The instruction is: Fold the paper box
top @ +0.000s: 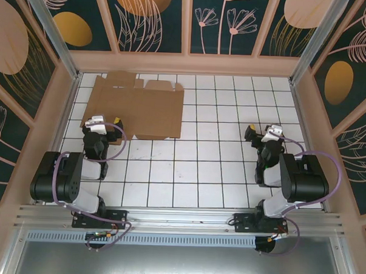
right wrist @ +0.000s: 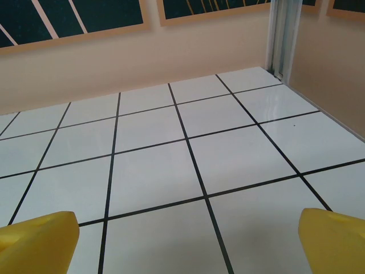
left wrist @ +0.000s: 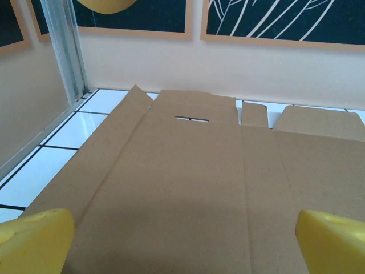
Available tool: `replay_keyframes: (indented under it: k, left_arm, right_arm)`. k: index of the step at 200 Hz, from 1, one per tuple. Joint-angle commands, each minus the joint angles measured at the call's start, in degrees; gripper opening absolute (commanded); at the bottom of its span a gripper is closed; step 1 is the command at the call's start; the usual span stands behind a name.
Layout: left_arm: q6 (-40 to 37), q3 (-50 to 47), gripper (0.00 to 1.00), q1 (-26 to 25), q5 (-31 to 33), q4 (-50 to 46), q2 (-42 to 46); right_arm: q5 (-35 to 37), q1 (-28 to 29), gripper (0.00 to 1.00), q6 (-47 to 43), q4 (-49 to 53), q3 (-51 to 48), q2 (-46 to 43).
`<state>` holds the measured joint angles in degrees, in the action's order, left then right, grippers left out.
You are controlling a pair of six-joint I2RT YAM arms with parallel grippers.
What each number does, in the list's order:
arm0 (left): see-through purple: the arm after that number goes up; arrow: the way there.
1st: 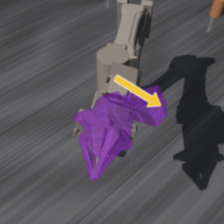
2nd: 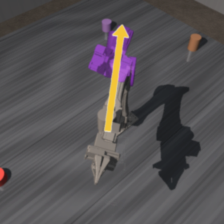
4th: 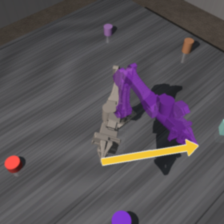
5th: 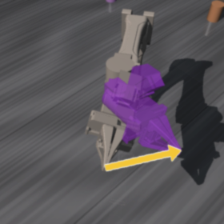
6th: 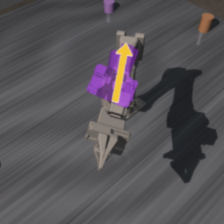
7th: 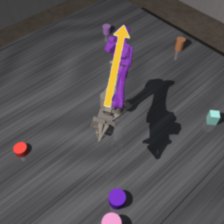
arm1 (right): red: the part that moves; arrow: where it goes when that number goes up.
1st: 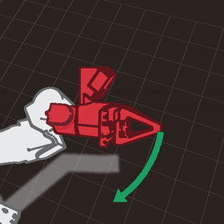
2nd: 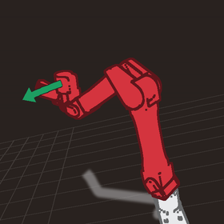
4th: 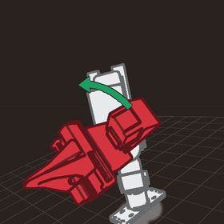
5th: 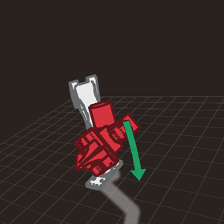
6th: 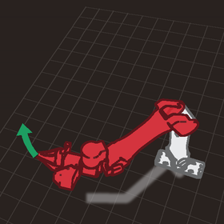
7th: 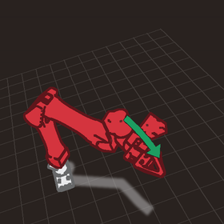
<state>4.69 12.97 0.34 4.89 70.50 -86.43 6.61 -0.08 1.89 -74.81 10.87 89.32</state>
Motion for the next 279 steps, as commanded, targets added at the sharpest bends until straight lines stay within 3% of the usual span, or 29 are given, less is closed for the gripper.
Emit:
replay_keyframes:
  k: [1,148,172,203,221,256,279]
  left_arm:
    - [-0.5,0.9,0.99,0.1,-0.9,1.5,-0.5]
    - [-0.6,0.6,0.99,0.1,-1.1,2.0,-0.3]
    - [-1.5,2.2,0.99,0.1,-3.2,-4.6,4.0]
    - [-0.4,7.8,0.99,0.0,-3.9,-19.7,14.1]
    - [2.6,13.5,0.99,-0.5,-4.5,-28.1,15.9]
    - [13.4,25.1,0.99,-1.7,-5.8,-40.3,9.8]
    - [20.7,32.6,0.99,-1.7,-7.7,-47.6,1.6]
  right_arm:
    - [0.9,-0.3,0.99,0.1,-2.6,0.6,0.0]
    - [0.9,-0.4,0.99,0.2,-2.9,0.5,0.1]
    - [1.2,-0.3,0.99,0.3,-1.7,-0.1,-3.0]
    - [2.2,-0.3,0.99,0.5,8.9,1.3,-12.8]
    - [4.6,-0.2,0.99,5.0,24.2,6.3,-18.5]
    - [1.9,2.6,0.99,7.1,38.7,13.5,-23.0]
    - [1.6,8.0,0.99,7.2,46.6,18.5,-22.5]
